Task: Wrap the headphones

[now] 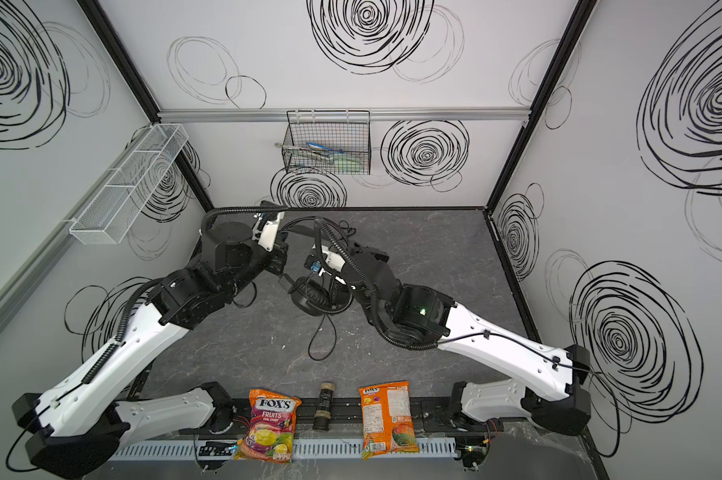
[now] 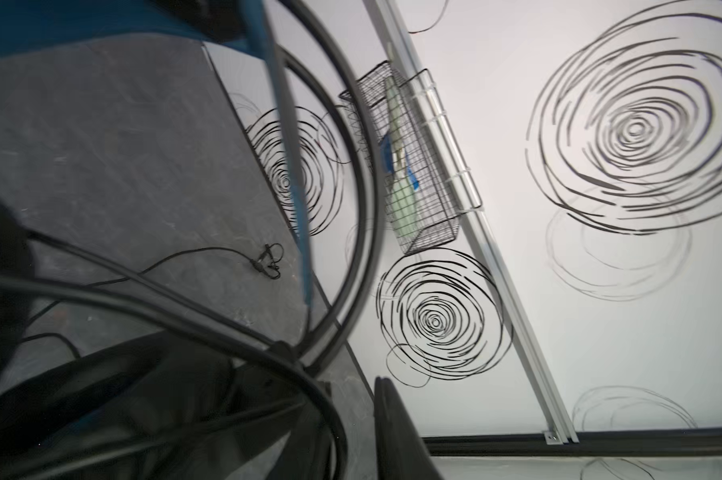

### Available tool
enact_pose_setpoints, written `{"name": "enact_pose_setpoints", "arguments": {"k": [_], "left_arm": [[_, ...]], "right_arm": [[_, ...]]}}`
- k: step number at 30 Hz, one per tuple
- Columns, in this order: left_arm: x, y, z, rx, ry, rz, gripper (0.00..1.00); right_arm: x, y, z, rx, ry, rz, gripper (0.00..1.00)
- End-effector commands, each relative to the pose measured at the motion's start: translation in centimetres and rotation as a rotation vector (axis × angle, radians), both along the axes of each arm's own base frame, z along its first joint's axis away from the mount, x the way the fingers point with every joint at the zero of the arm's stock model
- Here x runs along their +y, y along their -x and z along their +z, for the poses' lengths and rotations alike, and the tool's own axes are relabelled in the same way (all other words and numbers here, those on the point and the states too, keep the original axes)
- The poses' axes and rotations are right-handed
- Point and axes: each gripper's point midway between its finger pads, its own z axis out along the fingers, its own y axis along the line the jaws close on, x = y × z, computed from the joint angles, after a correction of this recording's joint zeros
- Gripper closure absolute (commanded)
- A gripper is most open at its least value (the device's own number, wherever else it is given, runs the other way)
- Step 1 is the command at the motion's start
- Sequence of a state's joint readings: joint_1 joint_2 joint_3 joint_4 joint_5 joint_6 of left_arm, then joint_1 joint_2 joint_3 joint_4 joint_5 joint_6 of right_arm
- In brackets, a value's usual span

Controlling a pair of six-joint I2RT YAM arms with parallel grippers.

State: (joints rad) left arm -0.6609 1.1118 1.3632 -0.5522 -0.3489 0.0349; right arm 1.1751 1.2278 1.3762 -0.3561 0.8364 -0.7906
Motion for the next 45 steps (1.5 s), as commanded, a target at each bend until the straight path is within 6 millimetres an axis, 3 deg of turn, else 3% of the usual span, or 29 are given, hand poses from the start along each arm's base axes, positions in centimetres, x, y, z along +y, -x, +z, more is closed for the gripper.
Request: {"name": "enact_pose_setpoints", "arguments": {"k": [1, 4, 8, 15, 19, 23, 28, 33, 39, 45], "left_arm": [[0.5, 1.3, 3.9, -0.089, 0.060, -0.038, 1.00], [0.8, 1.7, 4.4, -0.090, 0.084, -0.038, 1.00], [0.9, 2.0, 5.8, -0.091, 0.145, -0.038, 1.00], [0.8, 3.1, 8.9, -0.083, 0.297, -0.106, 1.00], [-0.6, 3.9, 9.3, -0.054, 0.340, -0.190, 1.00], [-1.7, 4.7, 10.4, -0.042, 0.429, -0.265, 1.00], [-3.2, 5.8, 13.1, -0.033, 0.654, -0.363, 1.00], [-3.0, 6.5, 15.9, -0.049, 0.853, -0.388, 1.00], [-1.3, 5.7, 18.2, -0.100, 0.921, -0.288, 1.00], [-0.4, 5.4, 22.0, -0.132, 1.062, -0.261, 1.00]], "right_arm": [[-2.3, -0.3, 4.8, -0.117, -0.124, -0.079, 0.74], [-1.8, -0.4, 5.2, -0.098, -0.186, -0.046, 0.75], [-1.8, -1.5, 4.0, -0.016, -0.289, -0.031, 0.80], [-6.4, -5.3, 4.7, 0.100, -0.630, -0.041, 0.83], [-7.2, -6.3, 5.3, 0.124, -0.716, 0.007, 0.83], [-6.5, -6.4, 4.7, 0.159, -0.772, 0.085, 0.83], [-5.7, -6.6, 3.6, 0.232, -0.879, 0.142, 0.83], [-5.1, -6.4, 2.4, 0.300, -0.970, 0.185, 0.83], [-2.8, -6.1, 0.2, 0.431, -1.015, 0.266, 0.96], [-0.9, -5.7, -1.2, 0.522, -1.055, 0.320, 1.00]]}}
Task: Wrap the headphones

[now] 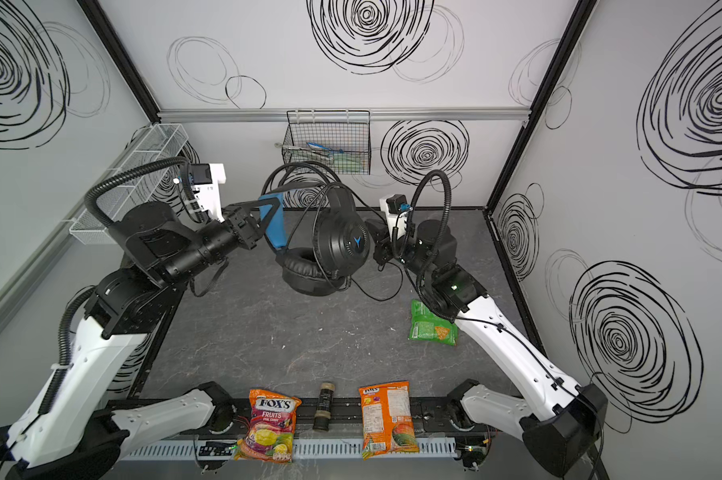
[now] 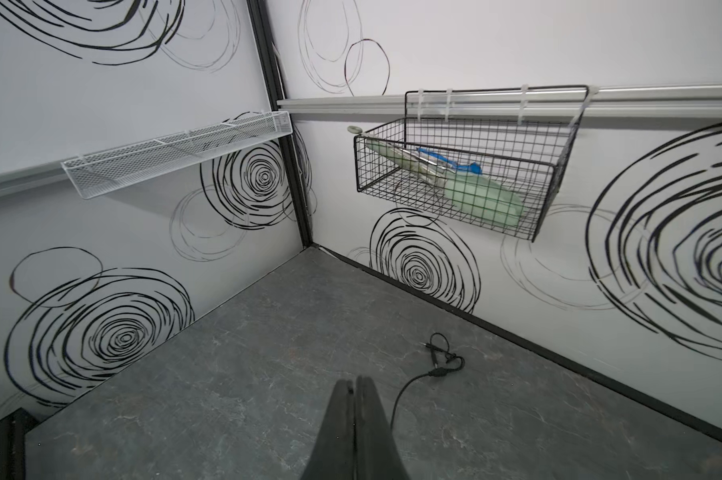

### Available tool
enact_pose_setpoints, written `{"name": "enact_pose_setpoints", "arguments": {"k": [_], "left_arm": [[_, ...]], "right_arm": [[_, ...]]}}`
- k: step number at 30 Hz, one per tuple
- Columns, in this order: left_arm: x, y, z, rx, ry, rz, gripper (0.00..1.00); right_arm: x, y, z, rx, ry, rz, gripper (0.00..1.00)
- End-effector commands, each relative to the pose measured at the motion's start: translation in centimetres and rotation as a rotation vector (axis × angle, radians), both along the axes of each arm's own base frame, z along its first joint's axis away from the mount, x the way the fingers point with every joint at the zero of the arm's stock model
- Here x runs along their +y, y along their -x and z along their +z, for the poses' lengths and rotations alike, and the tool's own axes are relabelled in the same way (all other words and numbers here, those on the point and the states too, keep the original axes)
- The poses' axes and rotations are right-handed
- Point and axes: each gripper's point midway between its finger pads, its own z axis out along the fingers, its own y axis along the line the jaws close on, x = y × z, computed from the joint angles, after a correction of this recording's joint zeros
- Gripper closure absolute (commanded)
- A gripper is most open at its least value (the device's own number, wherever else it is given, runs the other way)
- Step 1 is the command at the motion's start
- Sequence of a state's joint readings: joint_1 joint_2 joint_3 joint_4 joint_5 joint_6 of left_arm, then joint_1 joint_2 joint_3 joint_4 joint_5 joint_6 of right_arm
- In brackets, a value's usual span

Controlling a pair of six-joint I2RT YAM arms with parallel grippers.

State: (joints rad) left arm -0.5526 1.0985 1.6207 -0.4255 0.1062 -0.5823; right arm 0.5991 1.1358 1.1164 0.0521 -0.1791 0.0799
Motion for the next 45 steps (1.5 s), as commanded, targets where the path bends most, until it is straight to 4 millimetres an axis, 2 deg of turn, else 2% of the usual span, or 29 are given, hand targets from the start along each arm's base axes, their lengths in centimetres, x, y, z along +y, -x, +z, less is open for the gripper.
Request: {"name": "enact_pose_setpoints", "arguments": {"k": [1, 7, 12, 16, 22, 24, 30, 34, 38, 45], "left_arm": [[1.9, 1.4, 7.9, -0.118, 0.285, 0.015, 1.00], [1.0, 0.3, 9.7, -0.061, 0.459, -0.042, 1.00], [0.1, -0.9, 9.2, 0.013, 0.582, -0.064, 1.00], [-0.8, -1.7, 9.4, 0.035, 0.633, -0.075, 1.00], [-2.0, -1.6, 10.4, 0.033, 0.670, -0.112, 1.00], [-2.0, -1.6, 10.7, 0.031, 0.684, -0.113, 1.00], [-0.5, -1.7, 11.0, 0.007, 0.717, -0.038, 1.00], [0.4, -2.3, 10.7, 0.009, 0.708, 0.035, 1.00], [2.2, -2.9, 10.0, 0.021, 0.709, 0.139, 1.00], [5.5, -4.7, 8.3, 0.045, 0.601, 0.376, 1.00]], "right_arm": [[1.4, 0.3, -0.6, 0.049, -0.060, 0.064, 1.00], [3.4, 1.0, -0.9, 0.065, -0.059, 0.116, 1.00], [4.6, 2.2, 0.3, 0.052, -0.100, 0.174, 0.98], [5.6, 3.2, 1.4, 0.039, -0.140, 0.226, 0.95], [6.9, 3.6, 1.0, 0.060, -0.150, 0.275, 0.94], [7.2, 4.0, 1.1, 0.061, -0.166, 0.297, 0.91], [7.7, 4.6, 0.9, 0.084, -0.193, 0.354, 0.84], [8.1, 4.8, 0.3, 0.104, -0.179, 0.364, 0.92], [8.5, 5.3, -0.5, 0.119, -0.146, 0.371, 1.00], [10.0, 8.7, -1.6, 0.105, -0.031, 0.417, 1.00]]}}
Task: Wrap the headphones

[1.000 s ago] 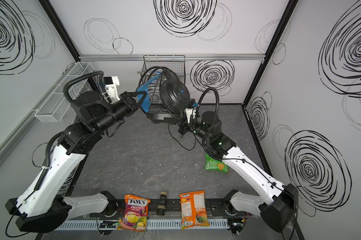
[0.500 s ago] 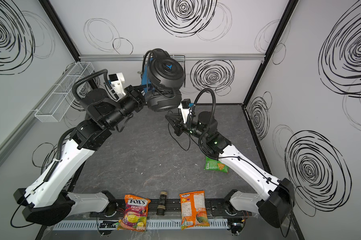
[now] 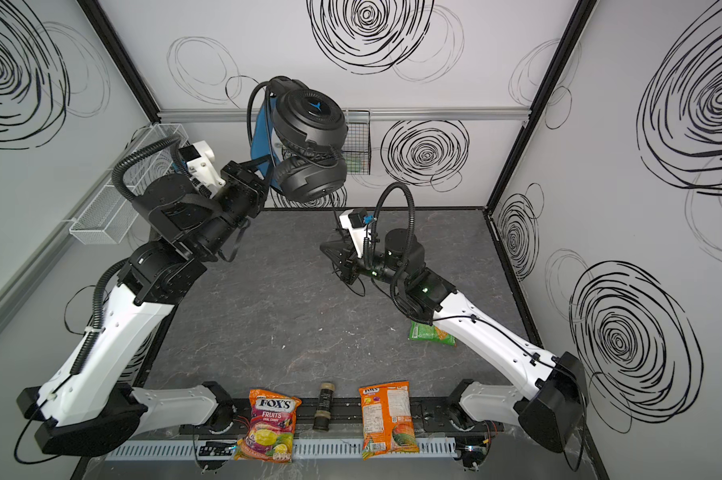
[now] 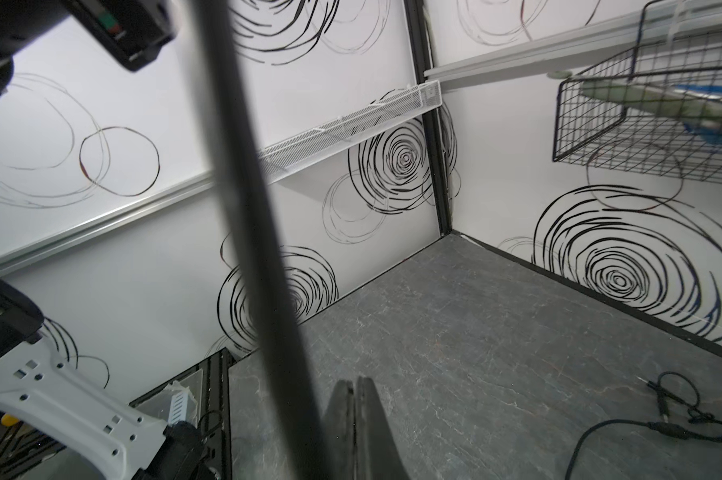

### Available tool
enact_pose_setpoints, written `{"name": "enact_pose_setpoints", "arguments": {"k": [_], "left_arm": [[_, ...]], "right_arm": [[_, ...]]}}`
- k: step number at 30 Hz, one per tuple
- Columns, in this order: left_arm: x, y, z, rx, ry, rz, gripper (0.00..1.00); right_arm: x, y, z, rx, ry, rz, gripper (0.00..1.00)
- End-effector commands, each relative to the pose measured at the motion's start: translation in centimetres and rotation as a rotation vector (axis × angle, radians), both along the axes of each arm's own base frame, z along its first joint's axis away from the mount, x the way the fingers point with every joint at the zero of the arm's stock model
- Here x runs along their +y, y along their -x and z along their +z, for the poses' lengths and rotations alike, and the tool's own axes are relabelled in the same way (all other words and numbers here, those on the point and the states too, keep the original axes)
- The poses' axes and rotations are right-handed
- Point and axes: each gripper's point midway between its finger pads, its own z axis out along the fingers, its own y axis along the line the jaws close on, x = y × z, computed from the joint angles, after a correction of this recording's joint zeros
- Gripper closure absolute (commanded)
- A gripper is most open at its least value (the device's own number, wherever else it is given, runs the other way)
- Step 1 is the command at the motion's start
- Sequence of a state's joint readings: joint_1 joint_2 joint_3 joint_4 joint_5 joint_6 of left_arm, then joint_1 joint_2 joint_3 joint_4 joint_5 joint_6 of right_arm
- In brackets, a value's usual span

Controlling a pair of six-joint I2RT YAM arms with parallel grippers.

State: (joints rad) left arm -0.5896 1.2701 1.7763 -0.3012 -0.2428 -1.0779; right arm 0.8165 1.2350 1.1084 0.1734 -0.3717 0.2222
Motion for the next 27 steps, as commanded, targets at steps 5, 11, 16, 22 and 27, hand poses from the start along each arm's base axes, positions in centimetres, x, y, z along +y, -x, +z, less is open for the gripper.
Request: {"name": "enact_pose_setpoints", "arguments": {"k": [5, 11, 16, 22, 27], "left_arm": [[6.4, 0.4, 3.5, -0.048, -0.129, 0.324, 1.00], [8.1, 0.0, 0.9, 0.045, -0.342, 0.508, 1.00], [6.8, -0.7, -1.2, 0.105, -0.557, 0.603, 1.00], [6.3, -0.7, -4.5, 0.138, -0.806, 0.661, 1.00], [7.9, 0.2, -6.1, 0.166, -0.939, 0.735, 1.00]], "right_arm": [[0.6, 4.5, -1.4, -0.070, 0.182, 0.016, 1.00], [1.5, 7.6, -2.2, -0.144, 0.351, 0.012, 1.00], [3.6, 9.3, -1.8, -0.220, 0.466, 0.033, 1.00], [3.0, 8.4, 2.6, -0.322, 0.501, -0.069, 1.00], [1.0, 7.2, 4.6, -0.391, 0.550, -0.158, 1.00]]}}
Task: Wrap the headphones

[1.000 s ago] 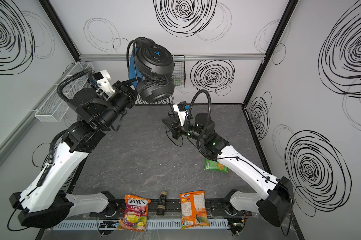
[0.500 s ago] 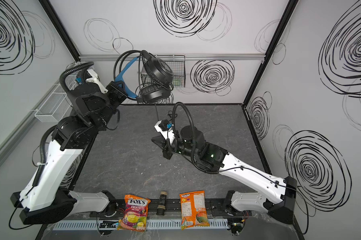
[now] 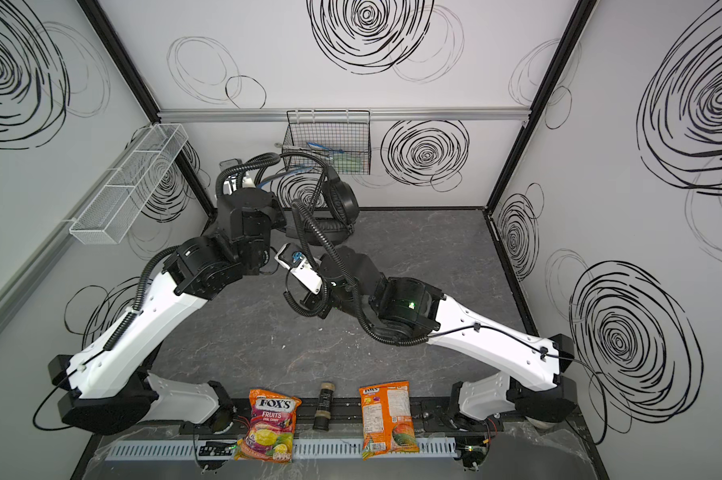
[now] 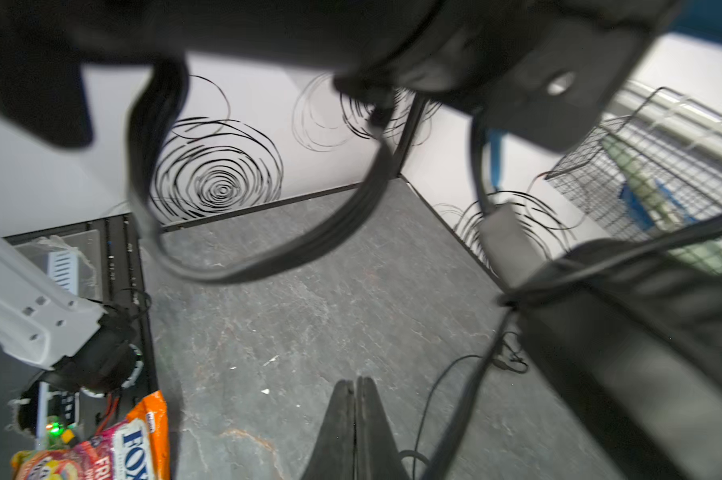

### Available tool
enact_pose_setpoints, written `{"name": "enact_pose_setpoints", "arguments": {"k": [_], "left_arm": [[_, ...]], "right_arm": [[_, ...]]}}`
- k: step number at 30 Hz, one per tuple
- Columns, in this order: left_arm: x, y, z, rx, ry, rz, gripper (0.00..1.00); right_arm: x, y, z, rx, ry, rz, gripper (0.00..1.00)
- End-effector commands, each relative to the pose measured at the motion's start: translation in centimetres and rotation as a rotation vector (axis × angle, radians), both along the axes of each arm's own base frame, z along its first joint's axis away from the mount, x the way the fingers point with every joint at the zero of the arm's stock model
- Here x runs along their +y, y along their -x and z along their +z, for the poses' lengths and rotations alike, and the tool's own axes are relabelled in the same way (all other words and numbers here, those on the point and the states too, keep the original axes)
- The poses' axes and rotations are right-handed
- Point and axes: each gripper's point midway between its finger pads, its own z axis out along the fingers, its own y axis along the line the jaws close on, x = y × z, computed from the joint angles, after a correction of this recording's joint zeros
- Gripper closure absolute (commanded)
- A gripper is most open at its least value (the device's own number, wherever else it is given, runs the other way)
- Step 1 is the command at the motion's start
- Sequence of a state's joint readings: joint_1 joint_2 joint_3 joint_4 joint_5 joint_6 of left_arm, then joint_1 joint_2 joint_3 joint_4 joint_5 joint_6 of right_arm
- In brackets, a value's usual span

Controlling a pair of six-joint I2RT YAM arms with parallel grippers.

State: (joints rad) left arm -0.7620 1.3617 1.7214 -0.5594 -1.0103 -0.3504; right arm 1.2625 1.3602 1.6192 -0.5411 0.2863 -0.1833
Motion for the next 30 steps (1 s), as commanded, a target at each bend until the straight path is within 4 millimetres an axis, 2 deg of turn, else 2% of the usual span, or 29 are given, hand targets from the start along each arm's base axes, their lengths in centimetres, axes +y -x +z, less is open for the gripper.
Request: {"name": "enact_pose_setpoints", "arguments": {"k": [1, 7, 13, 18, 22, 24, 30], "left_arm": [[3.6, 1.8, 3.7, -0.142, 0.013, 0.149, 1.00], [3.3, 2.3, 3.5, -0.121, -0.151, 0.097, 1.00], [1.9, 2.4, 2.0, -0.034, -0.283, -0.010, 1.00], [1.0, 2.7, 0.5, 0.017, -0.299, -0.079, 1.00], [1.3, 2.6, -0.6, 0.053, -0.311, -0.069, 1.00], [1.4, 2.5, -0.9, 0.061, -0.308, -0.074, 1.00], [1.4, 2.4, -0.9, 0.066, -0.287, -0.106, 1.00]], "right_arm": [[-2.2, 0.0, 2.3, -0.101, 0.041, -0.032, 1.00], [-4.5, -1.5, 3.6, -0.174, 0.086, -0.109, 1.00], [-6.4, -3.1, 4.2, -0.304, 0.205, -0.194, 1.00], [-7.4, -3.3, 5.3, -0.451, 0.284, -0.247, 0.97], [-8.5, -3.0, 6.8, -0.607, 0.310, -0.320, 0.89], [-9.2, -2.9, 7.9, -0.635, 0.276, -0.359, 0.85], [-10.1, -2.9, 8.9, -0.659, 0.240, -0.430, 0.86]]}}
